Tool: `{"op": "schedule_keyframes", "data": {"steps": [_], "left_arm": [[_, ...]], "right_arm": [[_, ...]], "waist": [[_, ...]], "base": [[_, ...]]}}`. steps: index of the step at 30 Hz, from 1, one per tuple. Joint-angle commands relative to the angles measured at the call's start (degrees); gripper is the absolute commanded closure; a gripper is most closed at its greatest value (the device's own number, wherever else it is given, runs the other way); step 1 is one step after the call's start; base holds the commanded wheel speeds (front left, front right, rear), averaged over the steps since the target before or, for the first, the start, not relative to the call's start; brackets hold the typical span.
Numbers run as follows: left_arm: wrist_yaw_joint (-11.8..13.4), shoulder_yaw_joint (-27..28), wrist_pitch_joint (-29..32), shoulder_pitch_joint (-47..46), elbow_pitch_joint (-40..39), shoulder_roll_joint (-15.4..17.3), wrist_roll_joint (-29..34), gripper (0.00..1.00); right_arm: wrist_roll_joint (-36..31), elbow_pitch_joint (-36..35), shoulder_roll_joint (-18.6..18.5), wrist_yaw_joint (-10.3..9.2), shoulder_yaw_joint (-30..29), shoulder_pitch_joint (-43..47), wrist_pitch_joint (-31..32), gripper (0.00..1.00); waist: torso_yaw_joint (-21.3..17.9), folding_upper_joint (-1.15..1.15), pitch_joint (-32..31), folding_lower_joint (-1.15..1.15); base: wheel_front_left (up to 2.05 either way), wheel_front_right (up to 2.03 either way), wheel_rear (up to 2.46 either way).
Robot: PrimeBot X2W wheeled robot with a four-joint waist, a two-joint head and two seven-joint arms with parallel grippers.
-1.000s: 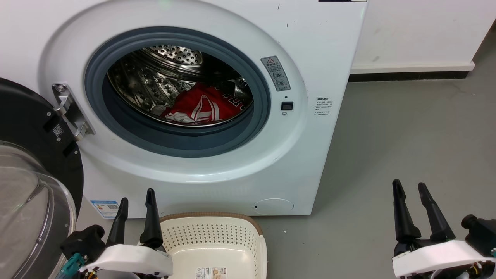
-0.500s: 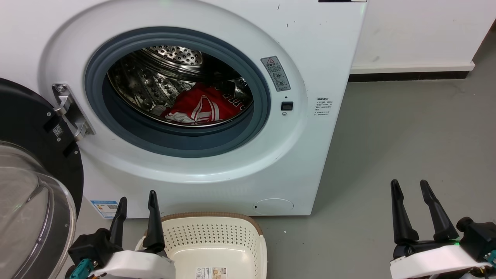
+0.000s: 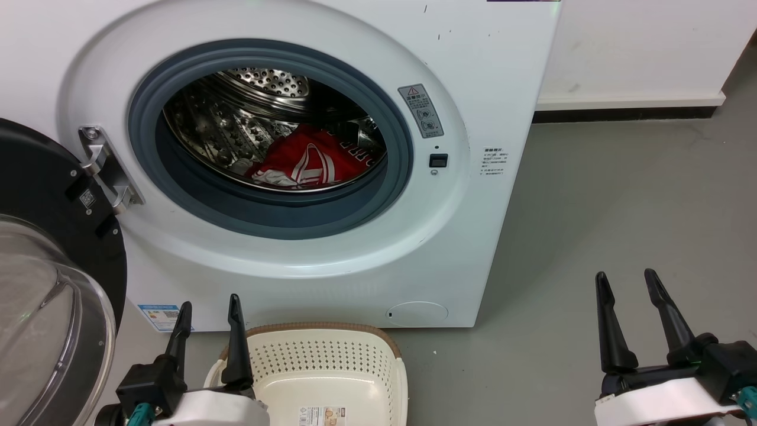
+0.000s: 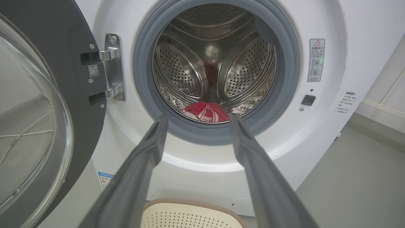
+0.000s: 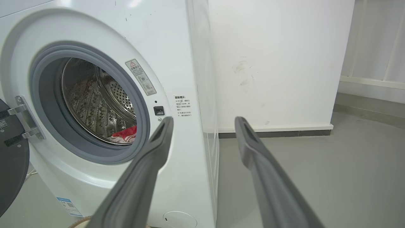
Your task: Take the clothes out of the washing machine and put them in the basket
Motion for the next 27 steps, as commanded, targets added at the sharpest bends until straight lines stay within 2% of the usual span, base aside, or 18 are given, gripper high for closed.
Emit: {"op": "schedule_keyframes", "data": {"steps": [1, 27], "left_arm": [[-0.1, 0.2, -0.6, 0.2, -0.6, -0.1, 1.4, 0.0], [-0.2, 0.8, -3.4, 2.0, -0.8, -0.8, 12.4, 0.0]], "right_arm": [[-1.1, -0.7, -0.2, -0.02, -0.1, 0.6, -0.5, 0.0], [-9.2, -2.5, -0.2, -0.02, -0.6, 2.1, -3.2, 0.0]], "waist": [[0.0, 0.0, 0.0, 0.0], [-0.1, 0.0, 0.1, 0.0]], "base": [[0.0, 0.0, 0.0], [0.0, 0.0, 0.0]]}}
